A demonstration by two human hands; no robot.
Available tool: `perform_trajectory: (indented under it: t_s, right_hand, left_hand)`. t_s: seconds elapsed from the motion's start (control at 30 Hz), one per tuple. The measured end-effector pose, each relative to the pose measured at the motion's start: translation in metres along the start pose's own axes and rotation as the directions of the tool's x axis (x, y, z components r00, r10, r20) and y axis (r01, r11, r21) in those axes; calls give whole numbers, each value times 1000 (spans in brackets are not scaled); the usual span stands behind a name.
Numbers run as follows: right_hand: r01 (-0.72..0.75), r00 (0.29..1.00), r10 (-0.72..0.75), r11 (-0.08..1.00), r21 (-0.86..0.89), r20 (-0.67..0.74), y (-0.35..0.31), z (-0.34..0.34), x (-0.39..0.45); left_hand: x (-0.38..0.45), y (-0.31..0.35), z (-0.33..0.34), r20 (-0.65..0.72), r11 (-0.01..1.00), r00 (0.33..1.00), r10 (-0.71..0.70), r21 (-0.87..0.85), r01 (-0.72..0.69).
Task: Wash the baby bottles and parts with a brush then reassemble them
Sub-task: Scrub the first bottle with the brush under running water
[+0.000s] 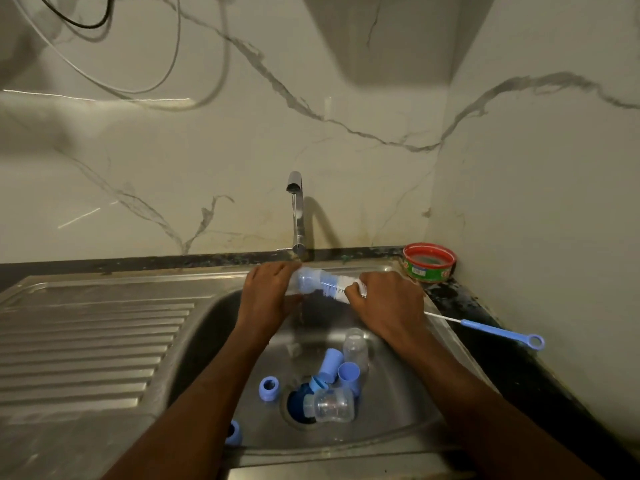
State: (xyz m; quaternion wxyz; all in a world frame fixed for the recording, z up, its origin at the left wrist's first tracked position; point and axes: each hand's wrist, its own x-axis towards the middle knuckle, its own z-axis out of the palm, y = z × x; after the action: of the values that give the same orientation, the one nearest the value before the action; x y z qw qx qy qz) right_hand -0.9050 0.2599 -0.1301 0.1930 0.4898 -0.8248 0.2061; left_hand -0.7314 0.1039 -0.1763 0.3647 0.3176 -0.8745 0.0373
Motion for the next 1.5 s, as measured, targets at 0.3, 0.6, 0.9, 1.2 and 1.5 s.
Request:
perform_trajectory:
  t_s: [0.3,0.6,0.9,1.2,1.5]
  right_hand:
    - [-33,999,32,998,62,19,17,7,0]
    - [0,1000,-1,998,68,15,11,13,-1]
    - [6,999,-8,999,38,48,16,14,0]
    - [10,1000,-10,1000,5,17,16,18,2]
    - [-6,999,5,1000,31,37,13,19,2]
  left_hand:
    - [5,4,2,12,996,996,90,14,-90]
    - [0,3,5,-8,997,997,77,-16,-77]
    - [-3,0,1,27,989,990,139,-49,-137]
    - [-4,0,1,106,983,978,180,-68,-173]
    - [-2,5,0,76,971,969,236,-69,-231]
